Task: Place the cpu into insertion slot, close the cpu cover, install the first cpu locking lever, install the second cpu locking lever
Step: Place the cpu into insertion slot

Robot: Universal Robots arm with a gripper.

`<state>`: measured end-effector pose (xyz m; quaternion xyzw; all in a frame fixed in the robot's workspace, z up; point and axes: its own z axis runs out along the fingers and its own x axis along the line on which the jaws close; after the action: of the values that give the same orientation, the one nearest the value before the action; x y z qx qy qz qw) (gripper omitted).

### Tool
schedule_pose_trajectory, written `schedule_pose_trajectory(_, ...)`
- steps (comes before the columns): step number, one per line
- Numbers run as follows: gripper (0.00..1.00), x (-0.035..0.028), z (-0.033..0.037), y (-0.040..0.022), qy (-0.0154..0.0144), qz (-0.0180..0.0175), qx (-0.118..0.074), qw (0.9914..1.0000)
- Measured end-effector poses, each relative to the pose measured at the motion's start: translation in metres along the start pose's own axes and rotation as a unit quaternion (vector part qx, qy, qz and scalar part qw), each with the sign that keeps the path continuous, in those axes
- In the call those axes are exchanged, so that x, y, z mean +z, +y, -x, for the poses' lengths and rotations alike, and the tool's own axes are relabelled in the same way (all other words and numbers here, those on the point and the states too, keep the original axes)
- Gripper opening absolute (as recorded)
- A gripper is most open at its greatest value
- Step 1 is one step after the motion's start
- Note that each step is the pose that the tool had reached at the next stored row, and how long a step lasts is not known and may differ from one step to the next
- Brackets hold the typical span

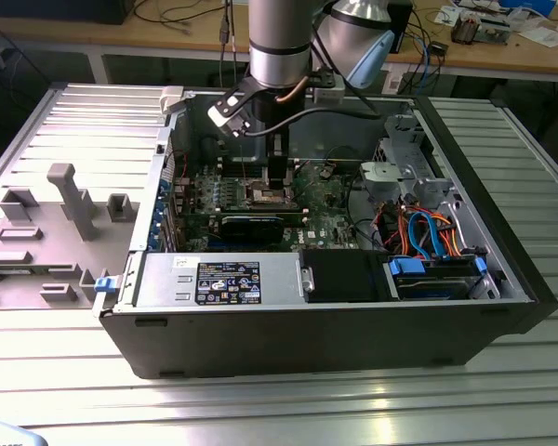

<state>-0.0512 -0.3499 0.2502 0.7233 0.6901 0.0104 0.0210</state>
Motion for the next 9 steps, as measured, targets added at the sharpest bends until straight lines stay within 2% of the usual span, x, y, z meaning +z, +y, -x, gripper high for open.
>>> schedule_pose_trajectory(9,0.55,0.0011,0.0,-0.0011,0.0,0.0,0.0,1.0)
